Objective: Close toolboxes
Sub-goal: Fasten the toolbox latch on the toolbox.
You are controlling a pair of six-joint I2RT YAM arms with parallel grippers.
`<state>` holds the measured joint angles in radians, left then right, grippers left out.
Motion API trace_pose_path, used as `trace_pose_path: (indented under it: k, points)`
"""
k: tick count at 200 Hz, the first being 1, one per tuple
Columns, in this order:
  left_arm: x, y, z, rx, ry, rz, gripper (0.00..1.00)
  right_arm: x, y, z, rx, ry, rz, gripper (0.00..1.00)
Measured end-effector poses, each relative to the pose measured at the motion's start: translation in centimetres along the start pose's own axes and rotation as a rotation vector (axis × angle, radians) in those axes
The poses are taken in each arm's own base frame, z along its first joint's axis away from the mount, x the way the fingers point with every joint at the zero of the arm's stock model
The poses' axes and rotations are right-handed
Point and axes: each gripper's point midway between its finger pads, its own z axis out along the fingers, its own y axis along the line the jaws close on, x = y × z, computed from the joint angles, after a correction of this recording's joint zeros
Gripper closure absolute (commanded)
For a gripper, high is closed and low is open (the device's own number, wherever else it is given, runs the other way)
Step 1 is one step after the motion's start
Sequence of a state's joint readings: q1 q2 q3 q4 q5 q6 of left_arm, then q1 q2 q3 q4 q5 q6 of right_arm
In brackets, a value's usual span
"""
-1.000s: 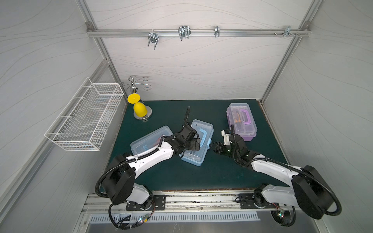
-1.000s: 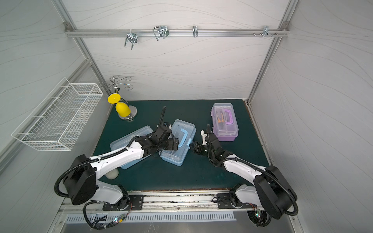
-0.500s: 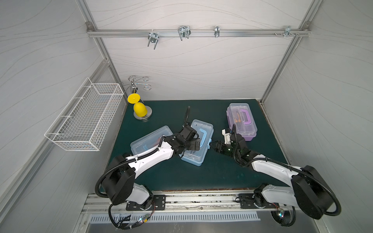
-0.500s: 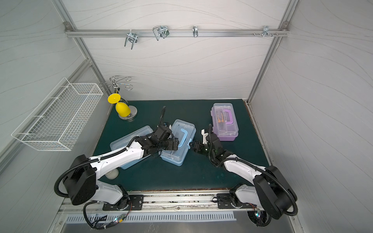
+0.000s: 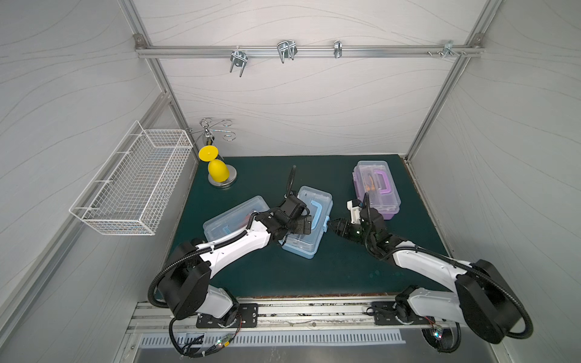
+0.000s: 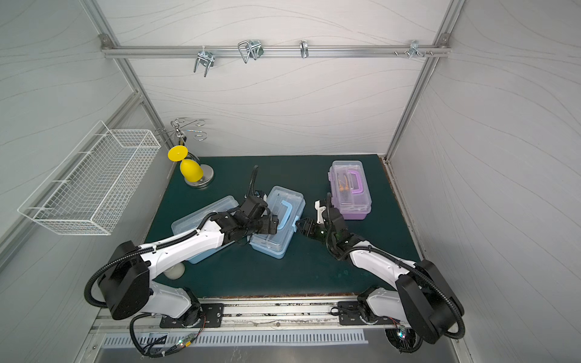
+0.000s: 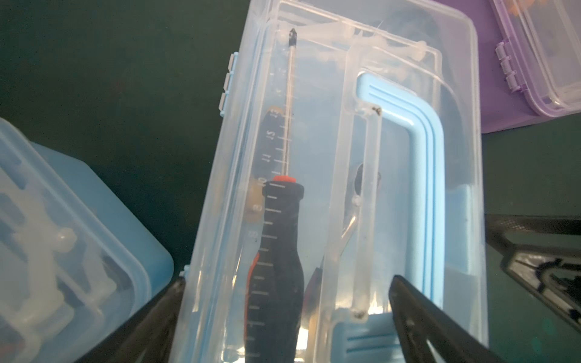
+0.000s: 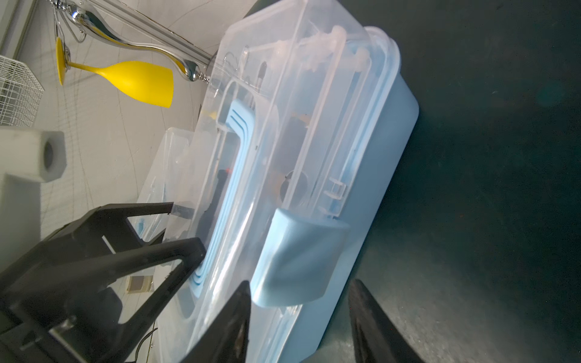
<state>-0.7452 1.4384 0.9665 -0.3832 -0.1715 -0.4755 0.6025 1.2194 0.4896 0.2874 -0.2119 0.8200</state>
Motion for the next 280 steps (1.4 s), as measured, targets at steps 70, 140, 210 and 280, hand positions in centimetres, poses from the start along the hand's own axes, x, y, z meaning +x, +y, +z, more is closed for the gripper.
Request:
trace_pose_path:
  k: [70, 140, 210, 280]
  points:
    - [0.0, 0.0, 0.0, 0.0, 0.0, 0.0, 0.01, -1.1, 1.0, 0.9, -0.006, 0.008, -0.002, 0.53]
    - [0.0, 0.0, 0.0, -0.002, 0.004, 0.004, 0.01, -0.6, 0.3, 1.4, 0.025, 0.039, 0.009, 0.58]
    - [0.0, 0.0, 0.0, -0.002, 0.004, 0.004, 0.01, 0.2, -0.7, 1.2, 0.048, 0.054, 0.018, 0.6]
    - [0.0, 0.0, 0.0, -0.002, 0.004, 0.004, 0.01, 0.4, 0.0, 1.4, 0.008, 0.066, 0.012, 0.68]
